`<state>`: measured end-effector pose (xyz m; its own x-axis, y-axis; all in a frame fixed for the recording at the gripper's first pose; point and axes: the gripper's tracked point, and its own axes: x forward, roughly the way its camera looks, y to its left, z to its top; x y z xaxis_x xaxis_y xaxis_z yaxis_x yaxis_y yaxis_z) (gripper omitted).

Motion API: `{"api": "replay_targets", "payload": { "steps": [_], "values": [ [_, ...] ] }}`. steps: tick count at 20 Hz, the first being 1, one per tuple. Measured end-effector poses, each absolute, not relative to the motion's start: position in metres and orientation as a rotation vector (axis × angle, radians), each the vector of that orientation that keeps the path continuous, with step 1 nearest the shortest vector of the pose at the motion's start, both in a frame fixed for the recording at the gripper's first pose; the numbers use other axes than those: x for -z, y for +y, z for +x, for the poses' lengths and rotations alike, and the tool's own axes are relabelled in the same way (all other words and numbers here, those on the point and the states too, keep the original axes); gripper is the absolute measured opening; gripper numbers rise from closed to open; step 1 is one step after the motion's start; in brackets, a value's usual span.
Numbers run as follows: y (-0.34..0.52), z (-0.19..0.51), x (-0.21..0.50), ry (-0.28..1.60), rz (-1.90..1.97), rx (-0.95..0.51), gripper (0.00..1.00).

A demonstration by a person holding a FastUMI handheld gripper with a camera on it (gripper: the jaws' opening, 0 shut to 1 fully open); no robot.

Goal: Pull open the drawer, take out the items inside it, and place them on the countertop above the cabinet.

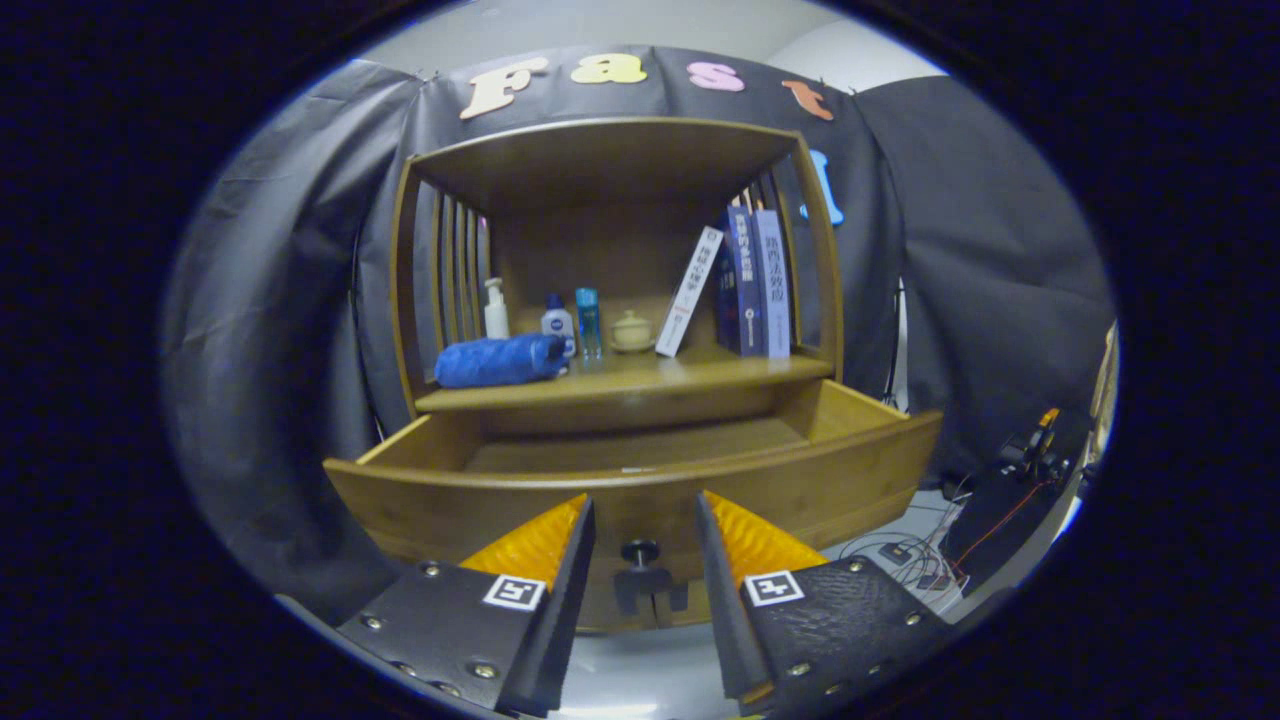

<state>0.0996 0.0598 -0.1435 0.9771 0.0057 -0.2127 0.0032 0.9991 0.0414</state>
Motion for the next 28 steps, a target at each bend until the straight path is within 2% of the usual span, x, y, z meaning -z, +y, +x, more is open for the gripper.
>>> {"api": "replay_targets", "payload": {
  "steps": [3,7,15,28],
  "values": [
    [0.064,0.113,0.114,0.194,0.024,0.020,0.62],
    [0.061,0.140,0.109,0.292,-0.004,0.061,0.76],
    [0.038,0.183,0.139,0.527,-0.033,0.182,0.77],
    [0.036,0.220,0.190,0.821,0.031,0.220,0.77]
  ]
}}
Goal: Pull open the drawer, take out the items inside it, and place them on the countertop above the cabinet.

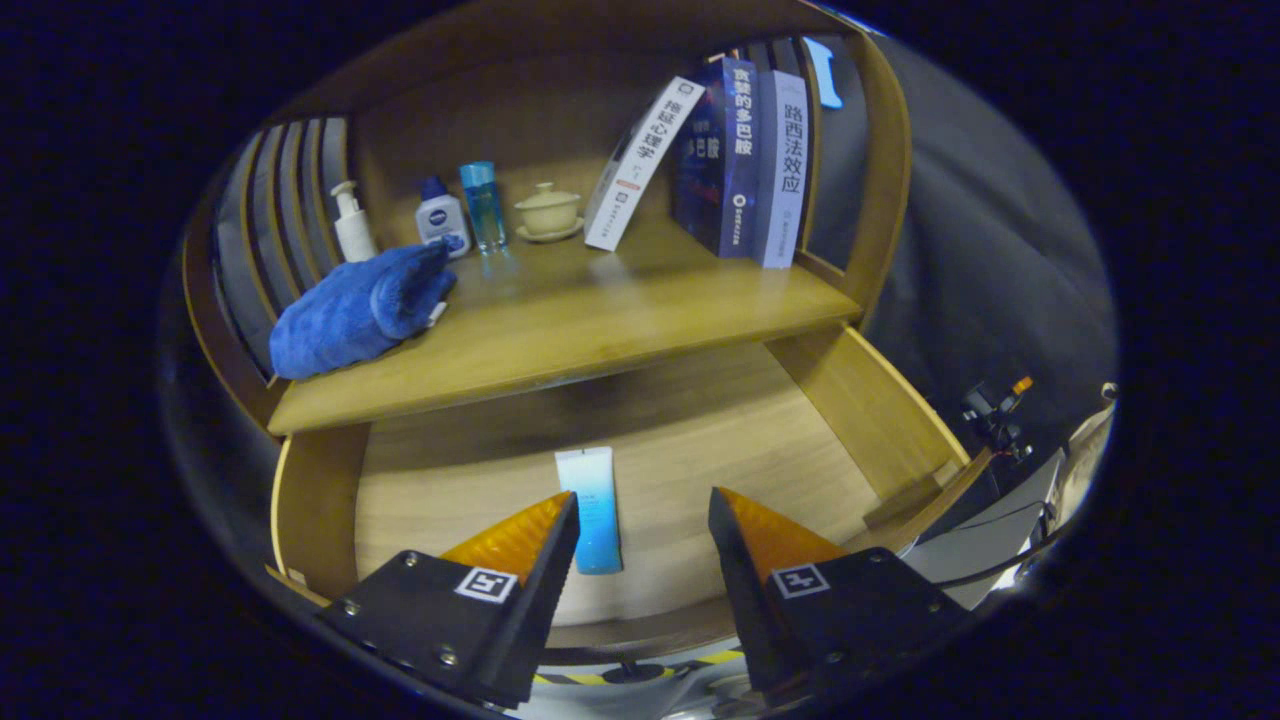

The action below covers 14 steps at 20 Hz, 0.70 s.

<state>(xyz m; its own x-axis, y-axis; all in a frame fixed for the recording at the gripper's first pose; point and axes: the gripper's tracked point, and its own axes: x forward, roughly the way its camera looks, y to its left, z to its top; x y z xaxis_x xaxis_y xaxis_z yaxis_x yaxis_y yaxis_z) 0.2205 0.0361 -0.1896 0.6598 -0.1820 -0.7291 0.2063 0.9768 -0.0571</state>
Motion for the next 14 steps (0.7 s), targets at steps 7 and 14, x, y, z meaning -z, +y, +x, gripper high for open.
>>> {"api": "replay_targets", "payload": {
  "steps": [7,14],
  "values": [
    [0.028,0.221,0.220,0.951,0.008,0.246,0.78],
    [0.038,0.223,0.235,1.057,-0.125,0.232,0.78]
  ]
}}
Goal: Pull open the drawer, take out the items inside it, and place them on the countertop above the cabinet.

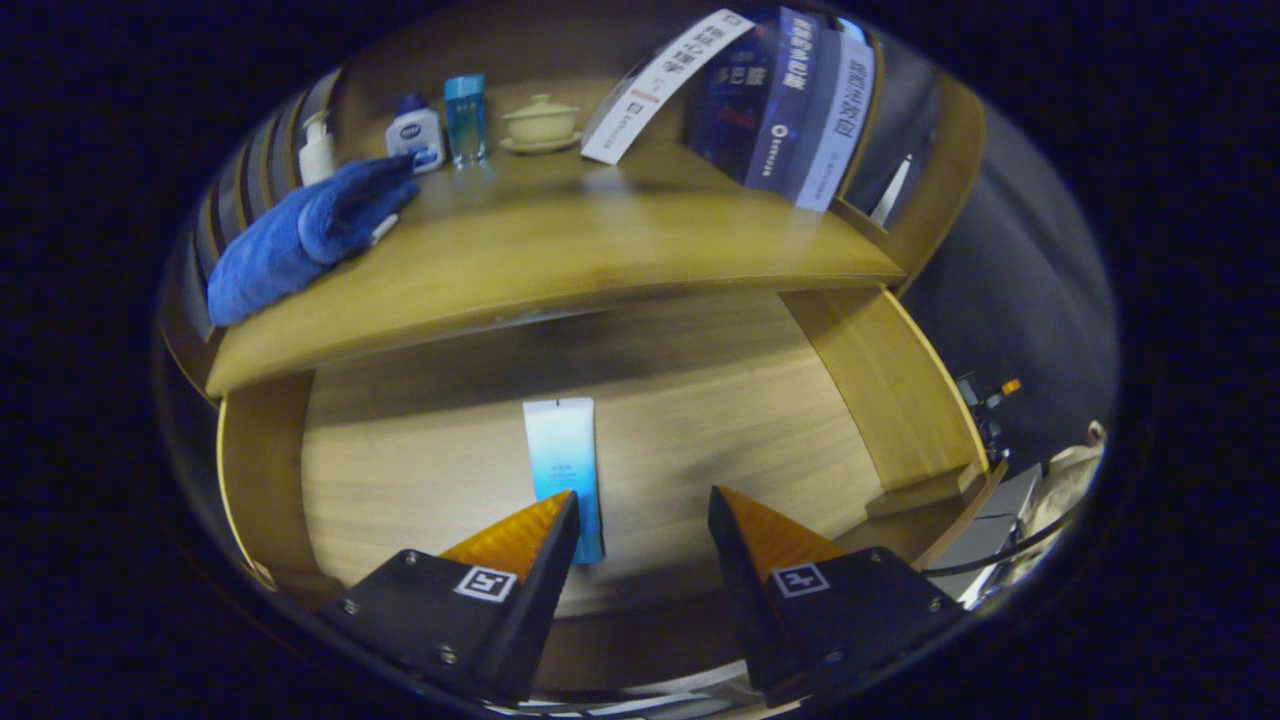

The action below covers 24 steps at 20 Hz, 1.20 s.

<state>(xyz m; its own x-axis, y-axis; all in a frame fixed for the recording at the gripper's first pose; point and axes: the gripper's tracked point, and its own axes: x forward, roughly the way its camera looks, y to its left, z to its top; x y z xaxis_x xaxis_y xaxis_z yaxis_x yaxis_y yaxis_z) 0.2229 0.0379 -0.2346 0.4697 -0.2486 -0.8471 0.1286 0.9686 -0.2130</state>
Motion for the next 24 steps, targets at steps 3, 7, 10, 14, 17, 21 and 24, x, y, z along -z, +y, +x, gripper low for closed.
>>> {"api": "replay_targets", "payload": {
  "steps": [3,7,10,14,17,21,24],
  "values": [
    [0.052,0.229,0.243,1.062,-0.115,0.201,0.78],
    [0.054,0.234,0.249,1.073,-0.111,0.195,0.77],
    [0.056,0.234,0.257,1.090,-0.127,0.184,0.77],
    [0.058,0.232,0.265,1.111,-0.133,0.174,0.75],
    [0.059,0.226,0.270,1.150,-0.132,0.161,0.73],
    [0.063,0.232,0.296,1.146,-0.159,0.118,0.58],
    [0.067,0.228,0.284,1.160,-0.155,0.126,0.44]
  ]
}}
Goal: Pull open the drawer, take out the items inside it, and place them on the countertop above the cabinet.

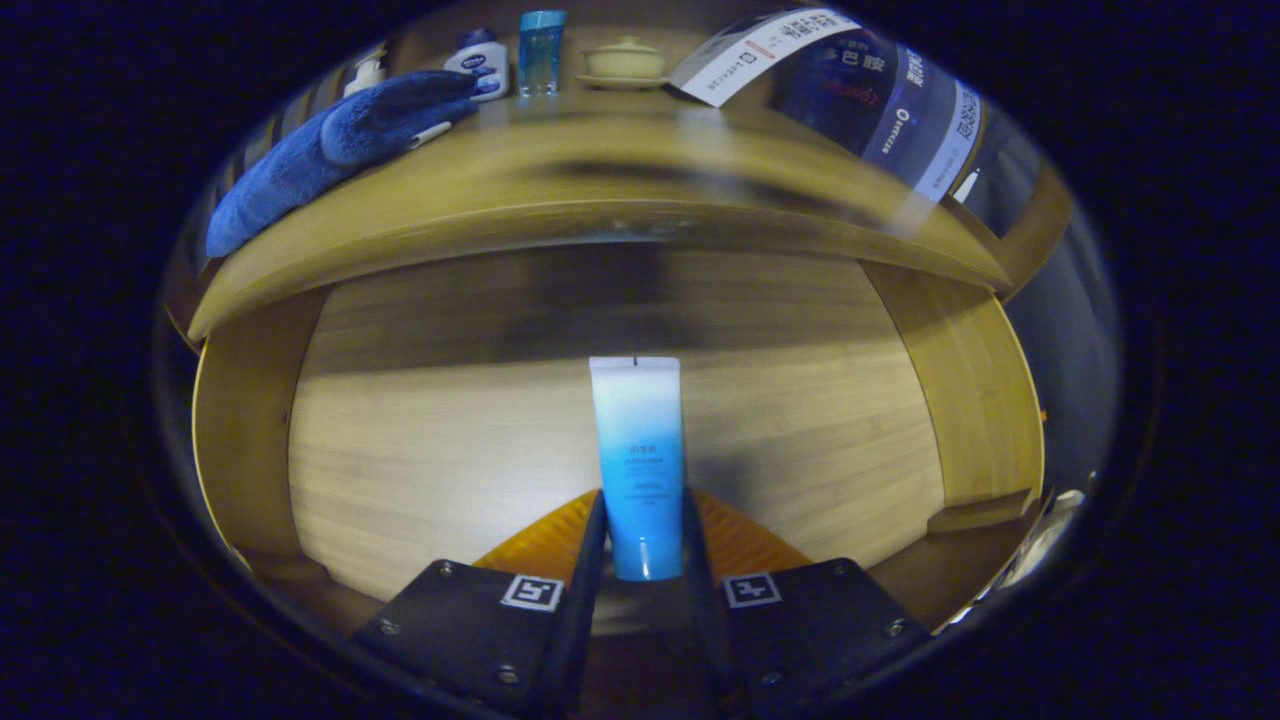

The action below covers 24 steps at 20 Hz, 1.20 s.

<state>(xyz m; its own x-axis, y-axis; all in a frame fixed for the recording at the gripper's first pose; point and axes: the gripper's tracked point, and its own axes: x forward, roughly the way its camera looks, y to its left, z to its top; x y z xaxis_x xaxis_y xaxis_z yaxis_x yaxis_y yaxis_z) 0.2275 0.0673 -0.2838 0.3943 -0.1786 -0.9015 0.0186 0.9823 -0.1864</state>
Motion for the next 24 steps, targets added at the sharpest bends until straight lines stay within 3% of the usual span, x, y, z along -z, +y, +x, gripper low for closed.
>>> {"api": "replay_targets", "payload": {
  "steps": [6,7,24],
  "values": [
    [0.062,0.232,0.279,1.140,-0.178,0.172,0.40],
    [0.060,0.233,0.282,1.139,-0.175,0.182,0.33],
    [0.041,0.214,0.209,1.060,-0.293,0.314,0.33]
  ]
}}
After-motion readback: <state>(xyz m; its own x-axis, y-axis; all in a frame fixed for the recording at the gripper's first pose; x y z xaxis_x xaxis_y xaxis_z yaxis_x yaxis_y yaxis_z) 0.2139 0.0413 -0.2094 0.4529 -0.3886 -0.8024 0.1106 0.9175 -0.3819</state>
